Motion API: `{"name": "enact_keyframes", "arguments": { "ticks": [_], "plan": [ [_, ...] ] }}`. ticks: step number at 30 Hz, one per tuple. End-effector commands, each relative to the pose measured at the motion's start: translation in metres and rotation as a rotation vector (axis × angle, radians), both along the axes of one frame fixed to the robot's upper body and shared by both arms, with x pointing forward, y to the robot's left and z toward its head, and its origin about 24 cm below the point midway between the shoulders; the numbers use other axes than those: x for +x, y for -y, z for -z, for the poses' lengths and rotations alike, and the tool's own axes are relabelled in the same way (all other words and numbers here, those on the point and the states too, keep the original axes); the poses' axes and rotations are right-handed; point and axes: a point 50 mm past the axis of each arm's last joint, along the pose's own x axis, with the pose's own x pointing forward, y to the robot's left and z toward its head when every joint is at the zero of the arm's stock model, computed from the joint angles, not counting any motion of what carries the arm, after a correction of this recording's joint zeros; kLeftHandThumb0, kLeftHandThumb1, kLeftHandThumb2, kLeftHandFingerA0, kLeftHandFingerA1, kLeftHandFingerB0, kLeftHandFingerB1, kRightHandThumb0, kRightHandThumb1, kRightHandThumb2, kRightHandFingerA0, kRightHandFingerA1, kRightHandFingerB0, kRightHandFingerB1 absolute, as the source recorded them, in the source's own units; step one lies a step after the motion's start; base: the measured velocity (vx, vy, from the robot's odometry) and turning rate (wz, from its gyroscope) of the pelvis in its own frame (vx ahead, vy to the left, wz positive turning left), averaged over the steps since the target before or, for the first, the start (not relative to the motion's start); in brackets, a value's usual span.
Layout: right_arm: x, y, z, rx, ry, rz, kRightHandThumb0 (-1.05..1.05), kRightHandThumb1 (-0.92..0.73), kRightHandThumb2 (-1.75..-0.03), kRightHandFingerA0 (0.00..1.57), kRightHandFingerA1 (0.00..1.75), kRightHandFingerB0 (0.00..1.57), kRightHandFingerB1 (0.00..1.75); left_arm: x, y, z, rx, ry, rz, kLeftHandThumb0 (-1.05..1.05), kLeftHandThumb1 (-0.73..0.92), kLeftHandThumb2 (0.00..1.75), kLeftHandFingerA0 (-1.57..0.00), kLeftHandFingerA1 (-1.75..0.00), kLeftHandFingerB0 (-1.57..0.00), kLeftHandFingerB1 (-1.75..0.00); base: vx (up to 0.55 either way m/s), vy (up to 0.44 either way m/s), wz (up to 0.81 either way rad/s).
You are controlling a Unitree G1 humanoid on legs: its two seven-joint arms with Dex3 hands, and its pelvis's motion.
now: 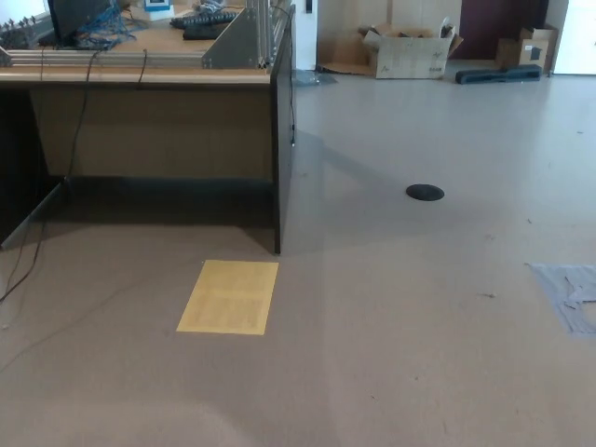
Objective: The robot extends its left hand to pick up an emotional support dumpling from the palm of a person and brings its hand down by its side. Then it extends its arm again to hand the dumpling back to the person.
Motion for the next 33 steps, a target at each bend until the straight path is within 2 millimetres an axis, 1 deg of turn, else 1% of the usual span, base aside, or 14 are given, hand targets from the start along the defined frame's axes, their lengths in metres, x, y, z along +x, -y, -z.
{"name": "enact_keyframes", "arguments": {
  "ticks": [1, 3, 4, 6, 9, 10, 11, 12, 19, 21, 23, 26, 32, 33],
  "plan": [
    [-0.027, 0.012, 0.009, 0.026, 0.024, 0.09, -0.59, -0.69, -0.61, 0.58, 0.43, 0.49, 0.37, -0.036, -0.019, 0.023, 0.162, 0.088, -0.307, 0.04, 0.56, 0.97, -0.15, -0.5, -0.27, -0.52, 0.0, 0.0, 0.0],
    [-0.027, 0.012, 0.009, 0.027, 0.025, 0.09, -0.59, -0.69, -0.61, 0.58, 0.43, 0.49, 0.37, -0.036, -0.019, 0.023, 0.165, 0.091, -0.309, 0.04, 0.56, 0.97, -0.15, -0.5, -0.27, -0.52, 0.0, 0.0, 0.0],
    [-0.027, 0.011, 0.01, 0.015, 0.042, 0.141, -0.41, -0.71, -0.61, 0.74, 0.5, 0.26, 0.3, -0.035, -0.02, 0.024, 0.158, 0.09, -0.324, -0.02, 0.53, 0.95, -0.12, -0.49, -0.29, -0.53, 0.0, 0.0, 0.0],
    [-0.027, 0.011, 0.012, -0.004, 0.067, 0.228, -0.37, -0.74, -0.62, 0.76, 0.5, 0.18, 0.28, -0.034, -0.02, 0.024, 0.127, 0.086, -0.351, -0.02, 0.51, 0.93, -0.18, -0.51, -0.28, -0.52, 0.0, 0.0, 0.0],
    [-0.028, 0.012, 0.012, -0.005, 0.069, 0.246, -0.37, -0.74, -0.62, 0.76, 0.5, 0.18, 0.28, -0.034, -0.021, 0.024, 0.1, 0.086, -0.362, -0.02, 0.51, 0.93, -0.18, -0.51, -0.28, -0.52, 0.0, 0.0, 0.0],
    [-0.028, 0.012, 0.011, 0.008, 0.078, 0.267, -0.26, -0.55, -0.98, 0.73, 0.71, 0.02, 0.44, -0.033, -0.023, 0.024, 0.041, 0.096, -0.384, -0.04, 0.74, 0.62, -0.36, -0.42, -0.4, -0.33, 0.0, 0.0, 0.0],
    [-0.028, 0.012, 0.011, 0.012, 0.081, 0.274, -0.26, -0.55, -0.98, 0.73, 0.71, 0.02, 0.44, -0.033, -0.023, 0.023, 0.024, 0.099, -0.39, -0.04, 0.74, 0.62, -0.36, -0.42, -0.4, -0.33, 0.0, 0.0, 0.0],
    [-0.027, 0.012, 0.011, 0.013, 0.079, 0.282, -0.32, -0.76, -0.65, 0.84, 0.52, 0.17, 0.28, -0.032, -0.025, 0.023, -0.002, 0.1, -0.402, -0.05, 0.75, 0.62, -0.38, -0.42, -0.42, -0.33, 0.0, 0.0, 0.0],
    [-0.025, 0.014, 0.012, -0.049, 0.062, 0.314, -0.32, -0.75, -0.63, 0.88, 0.51, 0.2, 0.29, -0.03, -0.025, 0.022, 0.064, 0.096, -0.387, -0.08, 0.72, 0.6, -0.43, -0.43, -0.44, -0.33, 0.0, 0.0, 0.0],
    [-0.021, 0.016, 0.012, -0.088, 0.036, 0.337, -0.33, -0.76, -0.63, 0.93, 0.52, 0.23, 0.3, -0.025, -0.026, 0.02, 0.095, 0.09, -0.394, -0.14, 0.68, 0.63, -0.55, -0.46, -0.48, -0.37, 0.0, 0.0, 0.0],
    [-0.02, 0.015, 0.011, -0.089, 0.038, 0.34, -0.33, -0.76, -0.63, 0.93, 0.52, 0.23, 0.3, -0.024, -0.026, 0.019, 0.1, 0.09, -0.397, -0.14, 0.68, 0.63, -0.55, -0.46, -0.48, -0.37, 0.0, 0.0, 0.0],
    [-0.019, 0.015, 0.011, -0.093, 0.037, 0.35, -0.3, -0.77, -0.63, 0.95, 0.52, 0.25, 0.3, -0.021, -0.026, 0.019, 0.12, 0.094, -0.404, -0.08, 0.68, 0.6, -0.69, -0.48, -0.52, -0.37, 0.0, 0.0, 0.0],
    [-0.017, 0.016, 0.01, -0.1, 0.032, 0.36, -0.31, -0.76, -0.63, 0.96, 0.52, 0.26, 0.3, -0.019, -0.025, 0.018, 0.096, 0.103, -0.415, -0.06, 0.68, 0.59, -0.72, -0.5, -0.51, -0.37, 0.0, 0.0, 0.0],
    [-0.017, 0.016, 0.01, -0.108, 0.032, 0.36, -0.29, -0.75, -0.63, 0.96, 0.52, 0.29, 0.31, -0.018, -0.025, 0.017, 0.104, 0.104, -0.409, -0.05, 0.66, 0.59, -0.89, -0.56, -0.52, -0.38, 0.0, 0.0, 0.0]
  ]
}}
